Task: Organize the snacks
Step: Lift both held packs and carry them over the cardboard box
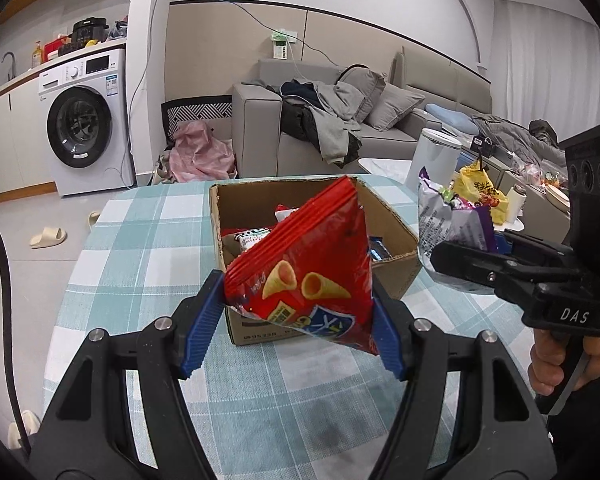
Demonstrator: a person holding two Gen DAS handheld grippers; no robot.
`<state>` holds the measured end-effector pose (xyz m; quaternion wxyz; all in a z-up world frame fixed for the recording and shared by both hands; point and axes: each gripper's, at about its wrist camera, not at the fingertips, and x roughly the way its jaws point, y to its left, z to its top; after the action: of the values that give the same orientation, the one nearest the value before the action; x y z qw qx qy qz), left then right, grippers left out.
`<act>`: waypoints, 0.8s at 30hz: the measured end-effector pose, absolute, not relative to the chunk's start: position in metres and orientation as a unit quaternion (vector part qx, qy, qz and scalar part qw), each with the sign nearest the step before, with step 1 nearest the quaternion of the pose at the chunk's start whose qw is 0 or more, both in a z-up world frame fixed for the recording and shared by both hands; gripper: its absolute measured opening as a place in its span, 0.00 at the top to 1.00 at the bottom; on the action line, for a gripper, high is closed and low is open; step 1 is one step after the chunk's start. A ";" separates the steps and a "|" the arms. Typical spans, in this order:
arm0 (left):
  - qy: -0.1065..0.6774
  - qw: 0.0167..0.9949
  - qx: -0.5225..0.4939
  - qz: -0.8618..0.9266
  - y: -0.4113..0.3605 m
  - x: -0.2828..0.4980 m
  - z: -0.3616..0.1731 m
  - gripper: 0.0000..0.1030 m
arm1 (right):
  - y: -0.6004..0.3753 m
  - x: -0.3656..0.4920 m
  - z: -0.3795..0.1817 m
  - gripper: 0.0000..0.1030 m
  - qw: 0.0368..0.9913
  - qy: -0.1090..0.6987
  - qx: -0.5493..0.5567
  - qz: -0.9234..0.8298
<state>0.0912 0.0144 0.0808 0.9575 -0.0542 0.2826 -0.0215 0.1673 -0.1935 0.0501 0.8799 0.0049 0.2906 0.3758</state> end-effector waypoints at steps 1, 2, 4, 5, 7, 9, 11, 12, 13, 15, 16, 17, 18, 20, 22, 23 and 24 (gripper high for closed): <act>0.282 0.958 -0.055 -0.020 0.015 0.095 0.081 0.37 | -0.193 0.168 0.051 0.45 0.880 0.290 0.007 0.376; 0.282 0.958 -0.056 -0.019 0.015 0.099 0.080 0.36 | -0.192 0.170 0.052 0.45 0.880 0.291 0.010 0.375; 0.283 0.957 -0.056 -0.013 0.018 0.106 0.079 0.36 | -0.191 0.173 0.054 0.45 0.881 0.290 0.012 0.374; 0.284 0.957 -0.057 -0.011 0.019 0.110 0.079 0.37 | -0.190 0.175 0.054 0.45 0.881 0.290 0.013 0.372; 0.285 0.957 -0.060 -0.007 0.023 0.118 0.077 0.36 | -0.188 0.178 0.054 0.45 0.881 0.293 0.019 0.371; 0.286 0.957 -0.057 -0.002 0.024 0.124 0.077 0.36 | -0.188 0.183 0.054 0.45 0.881 0.295 0.024 0.370; 0.284 0.958 -0.049 0.004 0.025 0.130 0.077 0.37 | -0.187 0.187 0.054 0.45 0.881 0.296 0.026 0.368; 0.282 0.958 -0.048 0.006 0.025 0.133 0.077 0.37 | -0.187 0.190 0.055 0.45 0.881 0.297 0.029 0.368; 0.281 0.959 -0.049 0.007 0.026 0.134 0.077 0.37 | -0.186 0.192 0.055 0.45 0.881 0.297 0.032 0.368; 0.282 0.958 -0.050 0.007 0.027 0.140 0.076 0.36 | -0.185 0.196 0.056 0.45 0.880 0.299 0.034 0.367; 0.282 0.958 -0.050 0.009 0.028 0.143 0.075 0.36 | -0.183 0.199 0.056 0.45 0.881 0.299 0.033 0.365; 0.282 0.958 -0.048 0.010 0.029 0.146 0.074 0.36 | -0.182 0.202 0.057 0.45 0.881 0.300 0.034 0.363; 0.283 0.958 -0.046 0.011 0.029 0.149 0.073 0.36 | -0.181 0.204 0.057 0.45 0.882 0.302 0.036 0.361; 0.284 0.957 -0.048 0.013 0.031 0.155 0.071 0.37 | -0.181 0.210 0.056 0.45 0.880 0.308 0.046 0.359; 0.285 0.957 -0.052 0.014 0.033 0.161 0.070 0.36 | -0.180 0.216 0.054 0.45 0.879 0.315 0.056 0.355; 0.284 0.957 -0.052 0.016 0.034 0.164 0.069 0.36 | -0.179 0.221 0.052 0.45 0.878 0.318 0.058 0.352; 0.284 0.957 -0.051 0.017 0.035 0.167 0.067 0.36 | -0.178 0.223 0.050 0.45 0.878 0.322 0.060 0.350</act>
<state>0.1668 0.0351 0.0667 0.9575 -0.0510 0.2835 0.0165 0.2231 -0.1780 0.0500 0.8776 0.0598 0.3223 0.3498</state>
